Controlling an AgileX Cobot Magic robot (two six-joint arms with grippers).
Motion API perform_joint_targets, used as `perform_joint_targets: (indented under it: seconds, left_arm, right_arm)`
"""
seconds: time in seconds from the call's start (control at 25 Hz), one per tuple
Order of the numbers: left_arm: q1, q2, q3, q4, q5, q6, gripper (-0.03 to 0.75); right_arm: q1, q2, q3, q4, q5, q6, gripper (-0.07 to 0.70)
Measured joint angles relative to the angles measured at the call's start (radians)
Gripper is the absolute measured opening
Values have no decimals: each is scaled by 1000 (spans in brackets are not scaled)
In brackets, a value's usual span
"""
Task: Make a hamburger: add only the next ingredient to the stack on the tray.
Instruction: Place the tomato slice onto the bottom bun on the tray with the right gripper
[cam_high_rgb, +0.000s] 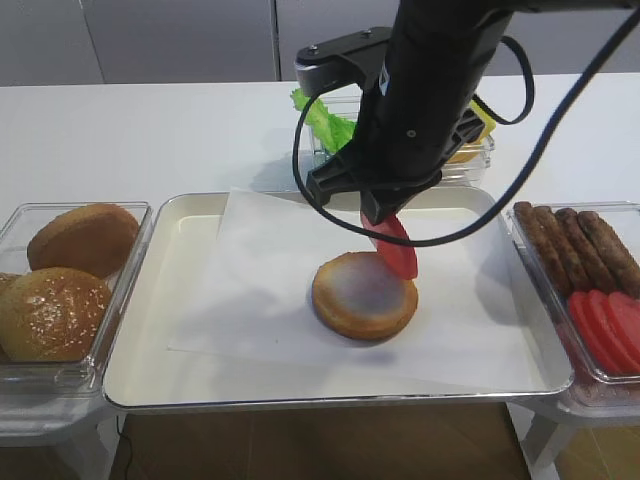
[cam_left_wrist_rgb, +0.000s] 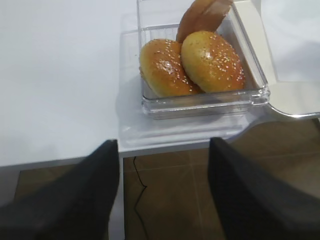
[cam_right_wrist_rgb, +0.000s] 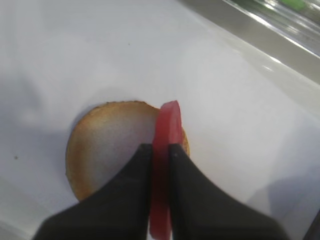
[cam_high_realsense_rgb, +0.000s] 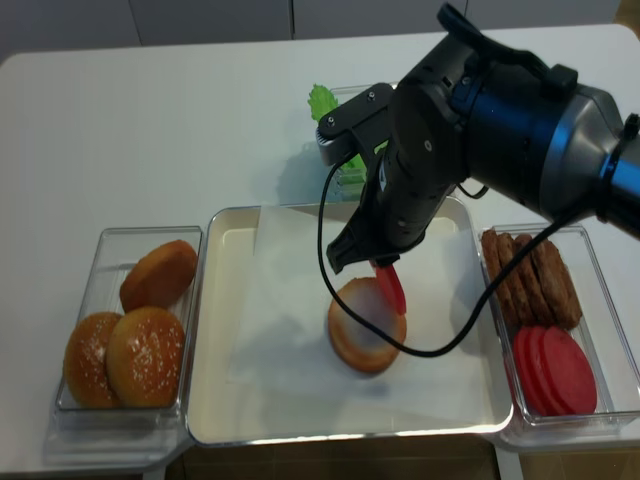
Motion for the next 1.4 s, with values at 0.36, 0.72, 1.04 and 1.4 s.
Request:
perform_joint_targets:
  seconds: [0.36, 0.72, 1.04, 1.4]
  left_arm:
    - [0, 0, 0, 0, 0, 0, 419]
    - [0, 0, 0, 0, 0, 0, 419]
    - [0, 0, 0, 0, 0, 0, 419]
    - [0, 0, 0, 0, 0, 0, 419]
  right_arm:
    - [0, 0, -5, 0, 22, -14, 91]
    - [0, 4, -5, 33, 83, -28, 290]
    - [0, 4, -5, 89, 95, -30, 479]
    - [0, -5, -5, 91, 122, -32, 529]
